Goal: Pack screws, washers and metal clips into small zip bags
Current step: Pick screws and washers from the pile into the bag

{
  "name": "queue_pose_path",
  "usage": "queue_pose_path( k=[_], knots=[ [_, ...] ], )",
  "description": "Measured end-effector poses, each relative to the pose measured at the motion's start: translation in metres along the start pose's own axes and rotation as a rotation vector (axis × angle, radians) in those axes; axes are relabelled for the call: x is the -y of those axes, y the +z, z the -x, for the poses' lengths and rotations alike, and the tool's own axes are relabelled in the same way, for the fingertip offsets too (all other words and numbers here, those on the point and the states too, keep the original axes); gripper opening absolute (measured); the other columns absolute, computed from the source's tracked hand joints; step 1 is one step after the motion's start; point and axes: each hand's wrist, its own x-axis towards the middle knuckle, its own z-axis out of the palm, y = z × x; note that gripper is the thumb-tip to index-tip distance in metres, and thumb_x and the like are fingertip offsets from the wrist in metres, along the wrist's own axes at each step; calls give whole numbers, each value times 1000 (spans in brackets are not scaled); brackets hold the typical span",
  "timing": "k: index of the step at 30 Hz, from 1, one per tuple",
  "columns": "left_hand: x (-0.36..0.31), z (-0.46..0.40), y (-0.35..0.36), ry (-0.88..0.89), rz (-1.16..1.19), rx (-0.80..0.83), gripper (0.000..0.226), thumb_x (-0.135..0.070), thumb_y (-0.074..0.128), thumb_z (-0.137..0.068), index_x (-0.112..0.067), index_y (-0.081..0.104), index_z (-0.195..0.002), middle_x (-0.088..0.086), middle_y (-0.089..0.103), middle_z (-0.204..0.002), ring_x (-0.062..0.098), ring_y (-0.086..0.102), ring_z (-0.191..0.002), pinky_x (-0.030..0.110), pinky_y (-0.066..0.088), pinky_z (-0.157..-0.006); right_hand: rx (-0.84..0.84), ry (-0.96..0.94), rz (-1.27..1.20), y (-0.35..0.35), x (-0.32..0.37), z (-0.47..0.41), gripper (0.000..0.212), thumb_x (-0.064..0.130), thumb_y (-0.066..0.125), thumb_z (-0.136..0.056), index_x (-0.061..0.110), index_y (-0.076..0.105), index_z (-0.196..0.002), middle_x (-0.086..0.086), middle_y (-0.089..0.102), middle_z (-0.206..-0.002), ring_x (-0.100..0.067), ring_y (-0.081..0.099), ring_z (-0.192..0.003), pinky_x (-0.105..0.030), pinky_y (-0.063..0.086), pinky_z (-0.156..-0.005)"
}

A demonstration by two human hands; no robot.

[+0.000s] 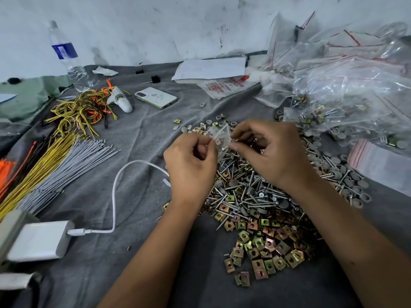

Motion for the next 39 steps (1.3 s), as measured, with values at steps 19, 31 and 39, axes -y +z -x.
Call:
queue_pose_path(
  k=[19, 31, 39],
  knots=[
    [6, -12, 7, -265, 197, -16, 18, -9, 73, -89, -20, 71, -76, -14, 57, -54, 2, 53, -51, 24, 44, -57, 148, -139, 265, 6, -7, -28, 28, 13, 81, -85, 9, 76, -113, -3, 77, -104, 3, 58, -85, 3, 37, -79],
    [10, -16, 7, -344, 208, -25, 16, -11, 75, -88, -21, 72, -75, -16, 57, -53, -1, 51, -51, 18, 42, -54, 653, -174, 192, 14, 0, -4, 12, 40, 74, -89, 28, 75, -91, 19, 53, -89, -2, 52, -86, -29, 46, -77],
    [11, -16, 7, -364, 223, 81, 14, -12, 76, -90, -18, 73, -78, -13, 60, -53, 2, 54, -49, 20, 44, -52, 270, -165, 77, 12, -9, -2, 10, 19, 76, -92, 12, 76, -99, 4, 74, -93, -6, 67, -82, -20, 53, -79]
  ],
)
